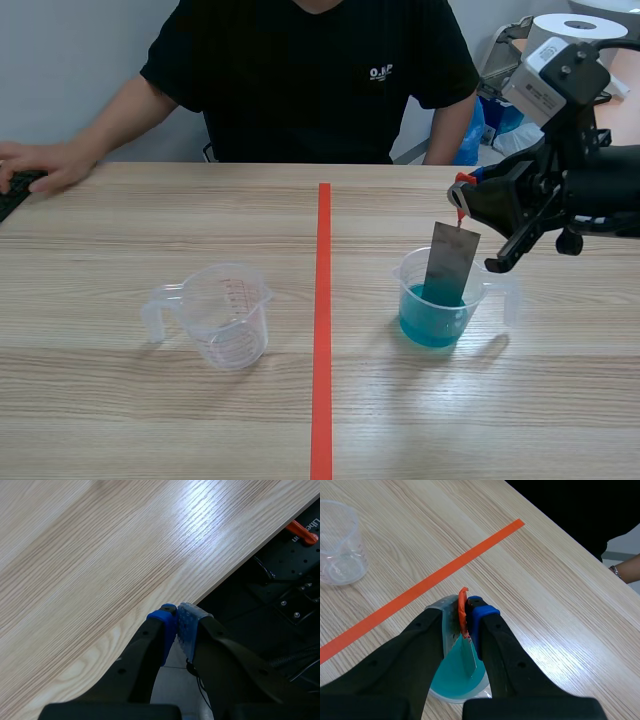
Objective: Do the redox reaction experiment.
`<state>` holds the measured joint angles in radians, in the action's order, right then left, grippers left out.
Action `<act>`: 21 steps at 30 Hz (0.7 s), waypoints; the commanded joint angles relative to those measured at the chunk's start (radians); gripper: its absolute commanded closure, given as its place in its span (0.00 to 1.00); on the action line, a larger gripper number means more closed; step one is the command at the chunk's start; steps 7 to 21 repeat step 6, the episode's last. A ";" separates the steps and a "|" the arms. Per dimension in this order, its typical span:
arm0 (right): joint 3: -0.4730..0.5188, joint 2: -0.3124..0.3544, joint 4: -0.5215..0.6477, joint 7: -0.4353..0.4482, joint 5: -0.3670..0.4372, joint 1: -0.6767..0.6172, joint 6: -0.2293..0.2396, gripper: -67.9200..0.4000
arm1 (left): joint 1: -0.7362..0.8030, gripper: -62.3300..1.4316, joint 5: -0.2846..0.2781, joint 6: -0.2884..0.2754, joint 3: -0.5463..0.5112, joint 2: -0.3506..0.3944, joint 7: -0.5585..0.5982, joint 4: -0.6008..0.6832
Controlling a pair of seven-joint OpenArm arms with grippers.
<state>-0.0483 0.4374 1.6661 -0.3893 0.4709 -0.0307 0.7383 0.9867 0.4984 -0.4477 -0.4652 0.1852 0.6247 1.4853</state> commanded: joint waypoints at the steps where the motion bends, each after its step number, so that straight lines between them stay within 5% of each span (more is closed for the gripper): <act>1: -0.004 0.003 0.008 0.008 -0.001 0.016 0.007 0.98 | 0.013 0.91 -0.007 0.001 -0.008 -0.004 0.011 0.002; 21: -0.004 0.003 0.008 0.008 -0.001 0.016 0.007 0.98 | 0.013 0.91 -0.007 0.001 -0.008 -0.004 0.011 0.002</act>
